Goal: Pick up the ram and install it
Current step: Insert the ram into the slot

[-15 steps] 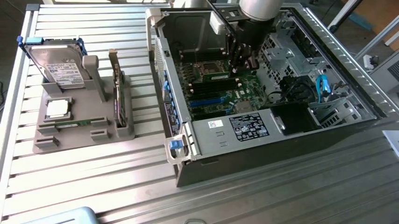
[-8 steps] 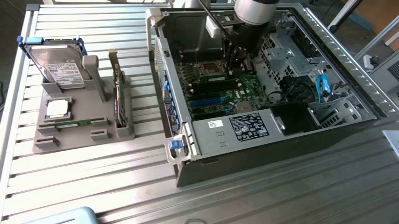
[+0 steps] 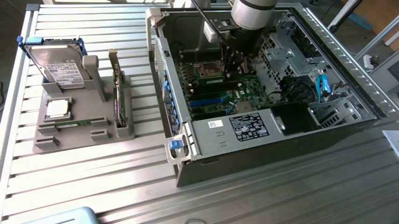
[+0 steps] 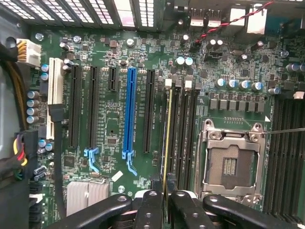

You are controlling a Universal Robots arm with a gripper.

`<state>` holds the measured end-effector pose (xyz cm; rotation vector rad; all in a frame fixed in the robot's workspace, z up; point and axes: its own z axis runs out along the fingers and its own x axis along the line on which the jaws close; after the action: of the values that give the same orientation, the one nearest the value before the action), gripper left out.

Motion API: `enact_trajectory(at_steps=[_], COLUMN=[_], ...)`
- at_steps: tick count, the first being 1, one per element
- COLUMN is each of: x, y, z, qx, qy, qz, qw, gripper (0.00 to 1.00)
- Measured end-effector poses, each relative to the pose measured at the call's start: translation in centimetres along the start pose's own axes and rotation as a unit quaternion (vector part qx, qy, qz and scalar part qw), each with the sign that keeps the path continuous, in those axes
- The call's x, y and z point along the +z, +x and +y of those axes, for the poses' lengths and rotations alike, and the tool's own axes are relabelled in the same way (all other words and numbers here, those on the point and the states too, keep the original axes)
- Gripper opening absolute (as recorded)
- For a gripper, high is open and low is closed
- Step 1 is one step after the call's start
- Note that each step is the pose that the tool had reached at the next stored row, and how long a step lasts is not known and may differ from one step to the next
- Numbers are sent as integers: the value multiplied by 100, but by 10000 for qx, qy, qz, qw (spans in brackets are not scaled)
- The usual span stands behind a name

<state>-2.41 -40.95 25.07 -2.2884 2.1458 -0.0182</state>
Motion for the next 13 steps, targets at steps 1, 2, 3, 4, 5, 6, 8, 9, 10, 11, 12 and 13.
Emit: enact_trajectory(at_steps=[1,2,3,4,5,6,8,9,10,11,12,13], x=[45,75,95,111,129,142,167,180,184,189,190,190], y=[-12,-17,-21,-26,-30,-33,-36,-36,-36,-36,-36,-36], z=[7,17,29,48,62,63,63,64,64,64,64,64], qx=[-1,0,-1,-1,-1,-1,-2,5,30,71,89,92], qy=[0,0,0,0,0,0,0,0,-1,0,0,0], qz=[-1,0,0,0,0,0,0,0,1,1,1,1], qw=[10000,10000,10000,10000,10000,10000,10000,10000,10000,10000,10000,10000], gripper=[14,14,14,14,14,14,14,14,14,14,14,14])
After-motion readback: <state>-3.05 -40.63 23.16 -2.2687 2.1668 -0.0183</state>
